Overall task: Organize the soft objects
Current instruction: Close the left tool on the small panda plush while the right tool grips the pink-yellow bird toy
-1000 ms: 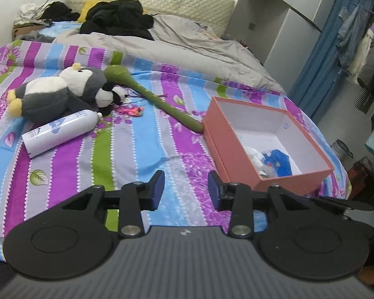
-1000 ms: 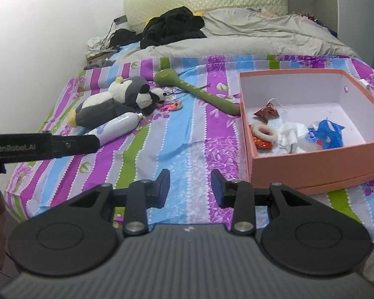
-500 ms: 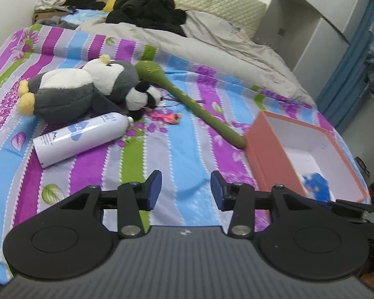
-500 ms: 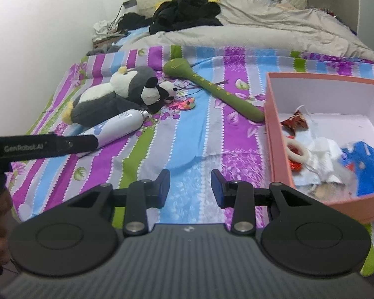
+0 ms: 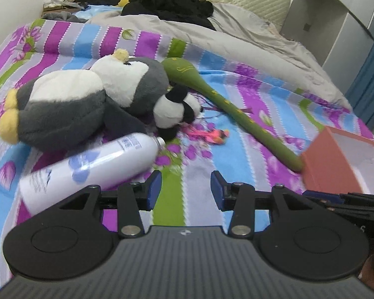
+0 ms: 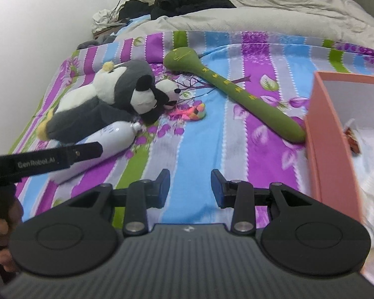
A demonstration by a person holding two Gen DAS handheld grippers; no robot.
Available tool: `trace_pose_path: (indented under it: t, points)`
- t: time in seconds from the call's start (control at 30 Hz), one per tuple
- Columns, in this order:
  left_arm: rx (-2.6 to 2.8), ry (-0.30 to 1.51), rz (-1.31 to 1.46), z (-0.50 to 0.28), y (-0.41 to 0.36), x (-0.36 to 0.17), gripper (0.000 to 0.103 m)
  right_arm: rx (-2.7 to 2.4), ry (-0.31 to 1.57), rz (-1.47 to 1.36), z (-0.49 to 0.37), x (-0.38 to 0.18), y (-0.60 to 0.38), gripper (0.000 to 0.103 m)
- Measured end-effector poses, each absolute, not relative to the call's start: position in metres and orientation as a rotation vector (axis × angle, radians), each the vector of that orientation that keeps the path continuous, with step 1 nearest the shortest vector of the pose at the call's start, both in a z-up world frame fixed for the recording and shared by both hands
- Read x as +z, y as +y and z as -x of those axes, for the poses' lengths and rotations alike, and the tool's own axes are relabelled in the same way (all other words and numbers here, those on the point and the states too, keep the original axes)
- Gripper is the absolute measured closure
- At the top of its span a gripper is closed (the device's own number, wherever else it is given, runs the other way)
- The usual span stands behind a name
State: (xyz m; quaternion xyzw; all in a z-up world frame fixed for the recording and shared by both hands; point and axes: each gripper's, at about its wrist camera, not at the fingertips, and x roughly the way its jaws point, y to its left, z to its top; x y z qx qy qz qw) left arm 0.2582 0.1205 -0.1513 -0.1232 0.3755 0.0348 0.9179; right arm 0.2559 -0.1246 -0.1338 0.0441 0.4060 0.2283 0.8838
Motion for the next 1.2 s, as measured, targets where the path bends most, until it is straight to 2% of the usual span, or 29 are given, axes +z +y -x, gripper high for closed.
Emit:
trace_pose_path:
  t: [0.4,0.7,0.77,0.97,1.0,1.03,1.17,1.2]
  points:
    - [0.076,0.728,0.199,-0.357,0.144,-0.188,0.054,0.453,0.858,-0.211,-0.362,-0.173,-0.095,0.064]
    - [0.089,0.705,0.167,-0.402,0.159,-0.212,0.054,0.436,0.901,-0.280,-0.420,-0.208,-0.076,0.062]
    - [0.081,0.694,0.174,-0.406,0.161,-0.215,0.054,0.430,0.911,-0.288,-0.427,-0.216,-0.072,0.056]
    - [0.061,0.683,0.170,-0.418,0.160,-0.221,0.051,0.448,0.909,-0.291,-0.435,-0.226,-0.063,0.056]
    - [0.059,0.684,0.174,-0.420,0.160,-0.222,0.051,0.454,0.909,-0.289,-0.436,-0.226,-0.061,0.057]
    - [0.058,0.683,0.175,-0.421,0.159,-0.223,0.051,0.461,0.911,-0.287,-0.436,-0.226,-0.059,0.062]
    - [0.065,0.680,0.198,-0.422,0.159,-0.223,0.053,0.457,0.907,-0.262,-0.434,-0.226,-0.054,0.063]
    - [0.065,0.679,0.203,-0.421,0.159,-0.222,0.056,0.456,0.908,-0.262,-0.434,-0.225,-0.055,0.063]
